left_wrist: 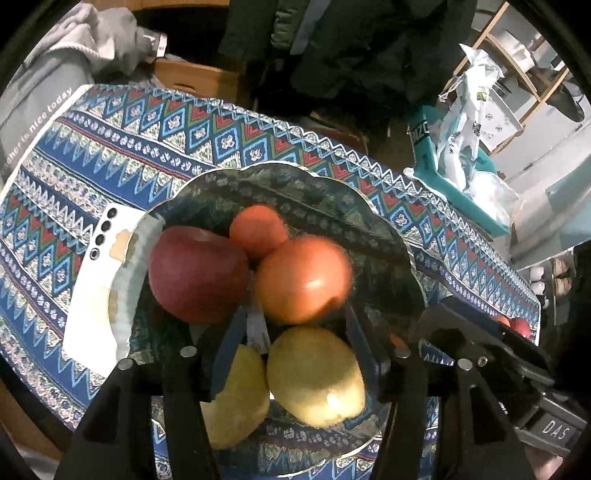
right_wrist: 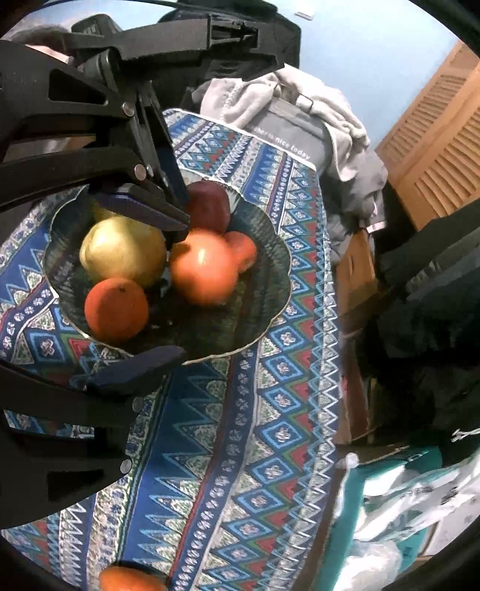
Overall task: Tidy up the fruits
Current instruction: 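Lower both oranges into the glass bowl and open both tools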
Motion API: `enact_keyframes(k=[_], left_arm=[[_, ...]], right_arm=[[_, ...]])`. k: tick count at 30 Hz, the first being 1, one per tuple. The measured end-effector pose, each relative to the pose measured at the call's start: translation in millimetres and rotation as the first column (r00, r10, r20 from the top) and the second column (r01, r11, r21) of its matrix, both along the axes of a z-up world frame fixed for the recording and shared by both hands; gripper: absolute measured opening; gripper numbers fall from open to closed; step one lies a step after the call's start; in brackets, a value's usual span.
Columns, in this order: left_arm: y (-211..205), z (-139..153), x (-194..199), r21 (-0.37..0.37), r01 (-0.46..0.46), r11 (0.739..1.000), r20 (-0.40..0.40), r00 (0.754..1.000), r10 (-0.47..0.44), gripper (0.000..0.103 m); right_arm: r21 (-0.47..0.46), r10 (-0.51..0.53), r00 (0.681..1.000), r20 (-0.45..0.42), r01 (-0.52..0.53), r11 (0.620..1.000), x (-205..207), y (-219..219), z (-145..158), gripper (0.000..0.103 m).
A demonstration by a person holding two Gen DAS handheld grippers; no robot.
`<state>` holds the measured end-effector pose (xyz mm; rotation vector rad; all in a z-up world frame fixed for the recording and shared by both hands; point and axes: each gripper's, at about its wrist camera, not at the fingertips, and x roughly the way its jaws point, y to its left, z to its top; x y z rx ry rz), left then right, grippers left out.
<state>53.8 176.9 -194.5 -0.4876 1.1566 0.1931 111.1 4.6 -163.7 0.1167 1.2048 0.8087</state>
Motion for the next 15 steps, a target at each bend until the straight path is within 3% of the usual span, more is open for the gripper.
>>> enact_keyframes(k=[15], left_arm=[[-38, 62, -22, 0.157, 0.076, 0.985, 0.091, 0.992, -0.092, 0.074]], right_arm=[[-0.115, -0.056, 0.973, 0.226, 0.083, 0.99, -22, -26, 65, 0.071]])
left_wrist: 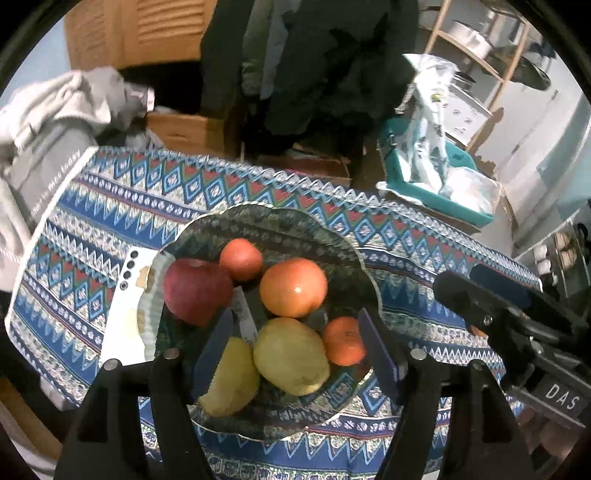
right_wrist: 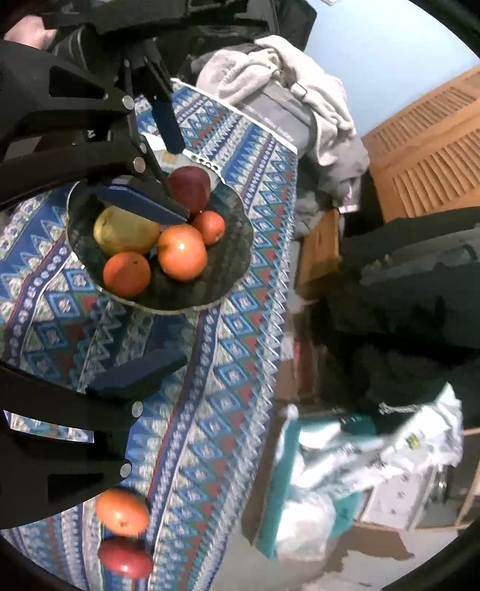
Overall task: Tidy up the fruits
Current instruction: 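Move both tools back toward the last orange and red apple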
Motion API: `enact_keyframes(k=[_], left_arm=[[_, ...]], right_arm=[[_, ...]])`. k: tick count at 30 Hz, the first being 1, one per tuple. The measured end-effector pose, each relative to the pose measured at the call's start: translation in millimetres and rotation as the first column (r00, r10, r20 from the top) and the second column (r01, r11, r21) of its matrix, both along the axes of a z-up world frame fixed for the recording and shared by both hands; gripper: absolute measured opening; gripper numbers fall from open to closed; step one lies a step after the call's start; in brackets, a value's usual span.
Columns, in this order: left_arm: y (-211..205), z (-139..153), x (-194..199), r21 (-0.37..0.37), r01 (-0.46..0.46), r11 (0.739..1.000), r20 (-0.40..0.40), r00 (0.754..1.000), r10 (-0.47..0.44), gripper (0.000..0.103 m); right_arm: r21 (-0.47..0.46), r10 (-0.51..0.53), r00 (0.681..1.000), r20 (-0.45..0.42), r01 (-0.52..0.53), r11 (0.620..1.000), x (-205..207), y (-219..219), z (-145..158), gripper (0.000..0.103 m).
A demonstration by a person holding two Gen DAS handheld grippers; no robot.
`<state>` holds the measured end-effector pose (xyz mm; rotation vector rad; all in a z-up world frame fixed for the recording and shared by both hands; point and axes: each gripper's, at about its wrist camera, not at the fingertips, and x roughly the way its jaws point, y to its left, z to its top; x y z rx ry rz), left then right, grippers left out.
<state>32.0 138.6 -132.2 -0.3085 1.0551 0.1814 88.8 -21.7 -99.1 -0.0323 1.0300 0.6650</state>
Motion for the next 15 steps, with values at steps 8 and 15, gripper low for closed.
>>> enact_keyframes(k=[8, 15], left_arm=[[-35, 30, -11, 0.077, 0.059, 0.995, 0.042, 0.997, -0.062, 0.075], [-67, 54, -21, 0.162, 0.112, 0.98, 0.087, 0.988, -0.127, 0.08]], right_arm=[[-0.018, -0.046, 0.995, 0.089, 0.048, 0.999, -16, -33, 35, 0.075], [-0.018, -0.095, 0.986, 0.136, 0.098, 0.995, -26, -68, 60, 0.077]])
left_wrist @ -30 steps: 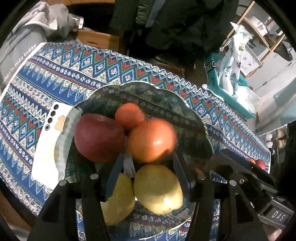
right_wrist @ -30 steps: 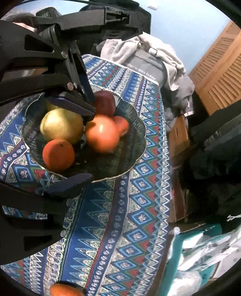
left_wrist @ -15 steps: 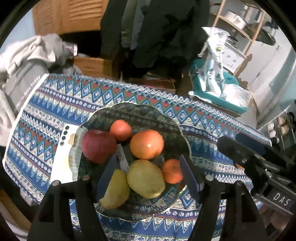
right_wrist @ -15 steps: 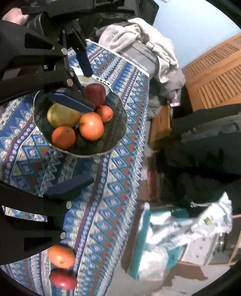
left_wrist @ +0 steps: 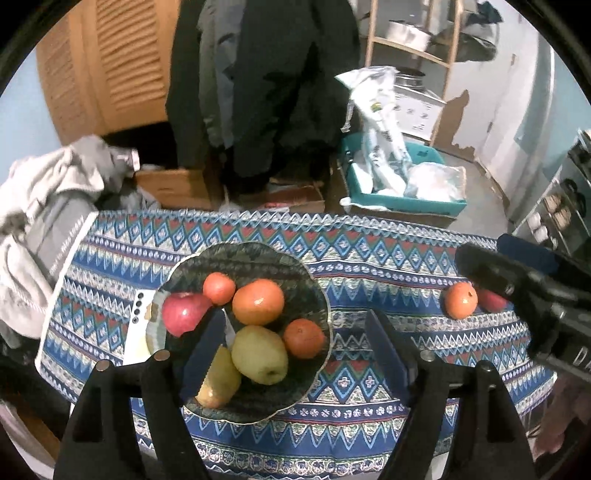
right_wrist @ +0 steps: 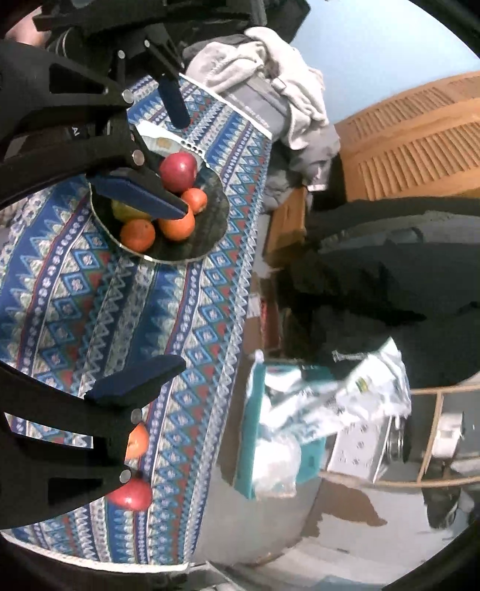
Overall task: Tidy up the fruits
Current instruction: 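Move both tools back toward the last orange and red apple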
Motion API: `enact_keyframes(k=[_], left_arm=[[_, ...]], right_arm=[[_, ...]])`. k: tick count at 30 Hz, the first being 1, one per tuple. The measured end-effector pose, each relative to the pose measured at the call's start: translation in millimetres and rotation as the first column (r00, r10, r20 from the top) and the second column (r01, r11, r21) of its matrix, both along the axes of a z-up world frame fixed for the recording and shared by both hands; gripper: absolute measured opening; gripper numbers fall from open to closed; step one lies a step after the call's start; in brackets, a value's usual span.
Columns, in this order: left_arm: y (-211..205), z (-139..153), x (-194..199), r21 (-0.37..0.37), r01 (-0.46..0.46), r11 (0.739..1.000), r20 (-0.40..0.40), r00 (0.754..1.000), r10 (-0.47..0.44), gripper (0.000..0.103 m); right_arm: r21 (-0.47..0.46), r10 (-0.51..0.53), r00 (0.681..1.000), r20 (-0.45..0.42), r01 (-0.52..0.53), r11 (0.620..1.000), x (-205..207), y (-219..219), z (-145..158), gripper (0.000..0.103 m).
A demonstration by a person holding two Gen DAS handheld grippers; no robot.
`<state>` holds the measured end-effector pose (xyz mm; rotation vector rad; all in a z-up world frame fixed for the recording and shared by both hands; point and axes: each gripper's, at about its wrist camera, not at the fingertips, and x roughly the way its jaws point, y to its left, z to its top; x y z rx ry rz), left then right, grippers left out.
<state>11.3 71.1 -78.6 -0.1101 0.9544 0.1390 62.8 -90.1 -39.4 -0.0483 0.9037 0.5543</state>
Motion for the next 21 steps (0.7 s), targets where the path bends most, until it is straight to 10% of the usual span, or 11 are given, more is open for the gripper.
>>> enact_keyframes(k=[21], left_arm=[[-70, 42, -10, -0.001, 0.136, 0.991, 0.049, 0.989, -0.136, 0.08]], right_arm=[[-0.067, -0.094, 0.996, 0.006, 0.095, 0.993, -12, -104, 36, 0.081]])
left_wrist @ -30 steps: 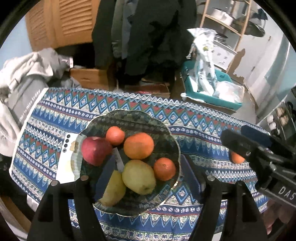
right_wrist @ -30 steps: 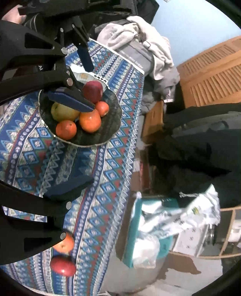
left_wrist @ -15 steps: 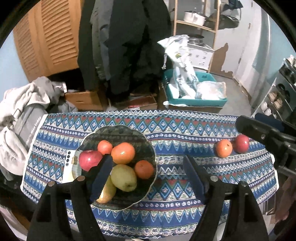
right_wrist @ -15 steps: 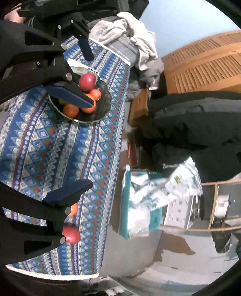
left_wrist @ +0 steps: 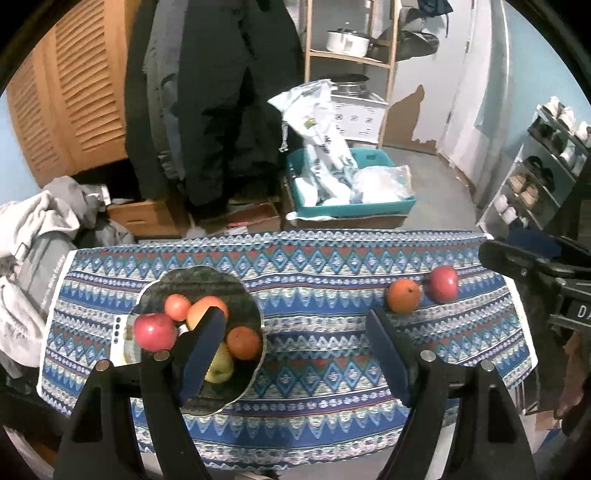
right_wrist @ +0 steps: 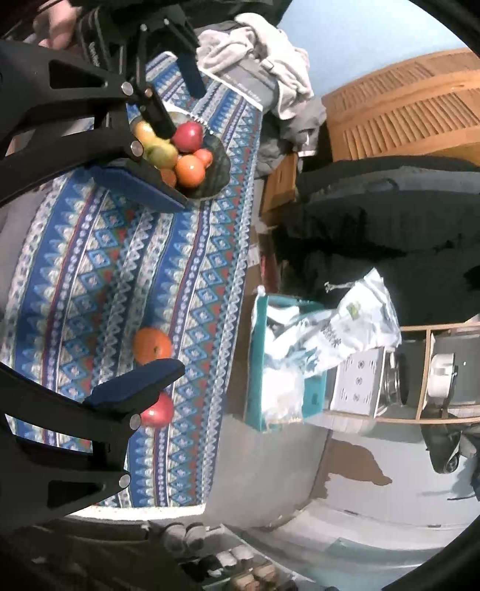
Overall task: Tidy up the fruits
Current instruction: 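Move both tools back toward the last orange and red apple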
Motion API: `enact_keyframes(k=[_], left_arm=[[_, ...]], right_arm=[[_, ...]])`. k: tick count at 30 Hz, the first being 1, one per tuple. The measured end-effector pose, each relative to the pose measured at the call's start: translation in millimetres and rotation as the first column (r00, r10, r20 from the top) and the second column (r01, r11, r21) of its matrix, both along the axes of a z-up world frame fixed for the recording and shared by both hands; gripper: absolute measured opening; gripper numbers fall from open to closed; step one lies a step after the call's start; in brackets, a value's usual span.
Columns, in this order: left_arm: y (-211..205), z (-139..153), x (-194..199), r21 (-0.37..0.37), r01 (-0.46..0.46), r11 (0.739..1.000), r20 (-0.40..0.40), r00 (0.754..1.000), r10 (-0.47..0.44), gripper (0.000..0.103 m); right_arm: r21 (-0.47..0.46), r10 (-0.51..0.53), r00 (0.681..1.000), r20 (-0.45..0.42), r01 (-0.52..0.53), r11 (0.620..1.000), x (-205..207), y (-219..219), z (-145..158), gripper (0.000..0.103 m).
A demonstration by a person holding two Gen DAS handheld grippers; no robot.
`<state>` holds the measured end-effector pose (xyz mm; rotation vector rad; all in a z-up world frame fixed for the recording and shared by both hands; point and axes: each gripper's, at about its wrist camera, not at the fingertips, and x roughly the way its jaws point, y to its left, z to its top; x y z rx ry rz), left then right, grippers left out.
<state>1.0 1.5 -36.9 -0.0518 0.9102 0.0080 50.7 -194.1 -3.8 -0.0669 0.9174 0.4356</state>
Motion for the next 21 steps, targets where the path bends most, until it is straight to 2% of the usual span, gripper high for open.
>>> enact_keyframes(k=[5, 12, 17, 21], left_arm=[[-20, -1, 11, 0.034, 0.035, 0.999, -0.011, 0.999, -0.035, 0.08], [-45, -6, 33, 0.064, 0.086, 0.994, -0.049, 0.995, -0.083, 0.08], [-65, -16, 55, 0.066, 0.113, 0.991, -0.09, 0.99, -0.106, 0.085], [-82, -34, 77, 0.062, 0.131, 0.989, -0.134, 0.983, -0.122, 0.085]], right_arm=[[0.012, -0.026, 0.998, -0.048, 0.027, 1.0, 13, -28, -8, 0.081], [-0.036, -0.066, 0.991, -0.114, 0.062, 0.997, 34, -63, -35, 0.081], [-0.067, -0.081, 0.985, -0.15, 0.072, 0.995, 53, -81, -53, 0.081], [-0.077, -0.095, 0.977, -0.19, 0.082, 0.994, 72, -95, -75, 0.081]])
